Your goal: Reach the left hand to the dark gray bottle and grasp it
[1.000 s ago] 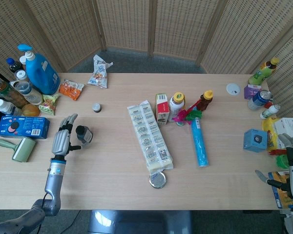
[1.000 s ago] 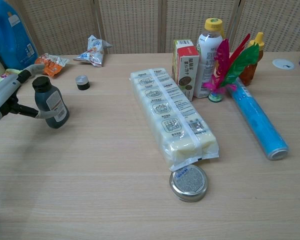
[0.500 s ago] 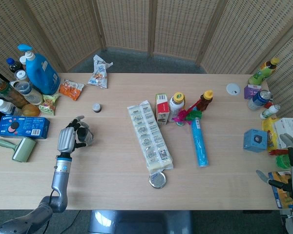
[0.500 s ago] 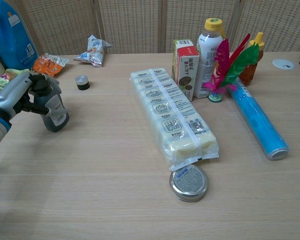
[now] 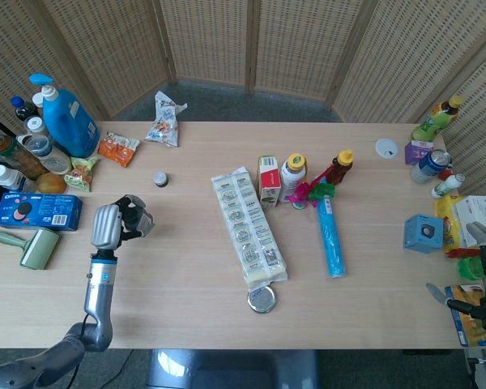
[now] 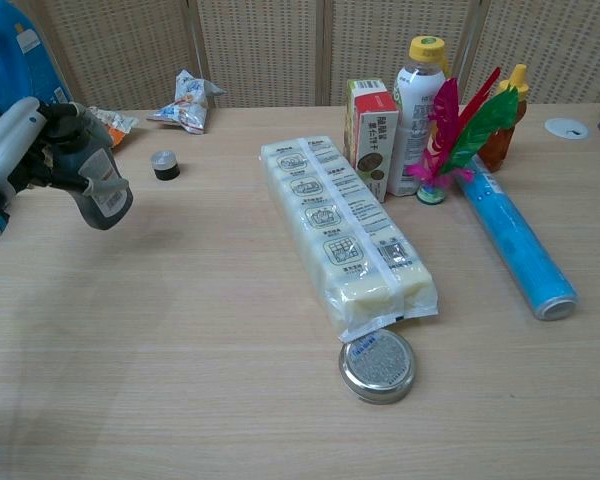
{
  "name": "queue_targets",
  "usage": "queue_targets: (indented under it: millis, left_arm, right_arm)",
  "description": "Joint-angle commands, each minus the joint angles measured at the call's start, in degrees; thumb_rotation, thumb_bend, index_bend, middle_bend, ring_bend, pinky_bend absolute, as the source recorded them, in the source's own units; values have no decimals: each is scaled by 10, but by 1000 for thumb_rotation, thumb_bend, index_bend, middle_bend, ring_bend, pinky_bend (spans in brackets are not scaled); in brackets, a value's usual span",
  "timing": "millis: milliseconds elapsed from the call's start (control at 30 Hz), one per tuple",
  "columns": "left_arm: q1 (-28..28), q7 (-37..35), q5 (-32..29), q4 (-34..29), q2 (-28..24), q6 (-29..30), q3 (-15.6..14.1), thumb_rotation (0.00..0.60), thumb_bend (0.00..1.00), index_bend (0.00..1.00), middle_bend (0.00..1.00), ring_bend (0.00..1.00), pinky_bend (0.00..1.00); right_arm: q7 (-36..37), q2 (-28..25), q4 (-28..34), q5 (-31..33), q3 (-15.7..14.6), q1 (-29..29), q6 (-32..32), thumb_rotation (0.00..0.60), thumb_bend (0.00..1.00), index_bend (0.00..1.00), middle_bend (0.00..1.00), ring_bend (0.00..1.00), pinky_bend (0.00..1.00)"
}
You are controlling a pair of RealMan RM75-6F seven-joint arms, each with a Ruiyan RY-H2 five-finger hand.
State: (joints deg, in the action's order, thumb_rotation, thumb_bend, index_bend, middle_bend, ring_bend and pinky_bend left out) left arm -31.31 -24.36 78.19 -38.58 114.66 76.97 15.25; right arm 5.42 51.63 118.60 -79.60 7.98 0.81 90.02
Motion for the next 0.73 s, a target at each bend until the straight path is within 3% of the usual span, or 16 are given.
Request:
queue_targets:
  millis: [33,433,733]
  left_arm:
    - [4,42,12,-90,-54,38,9,600,0,843,702,679,644]
    - [20,181,32,-373,-210,91,38,600,0,858,692,678,644]
    - [26,228,28,-467,-264,98,52,600,0,845,685,676,644]
  right_arm:
    - [1,0,0,-1,0,0,0,600,0,0,0,0,0]
    - [0,-1,2,-3,-1,1,2,600,0,0,0,0,0]
    - [1,-2,4,-6,-2,2,4,600,0,0,0,0,0]
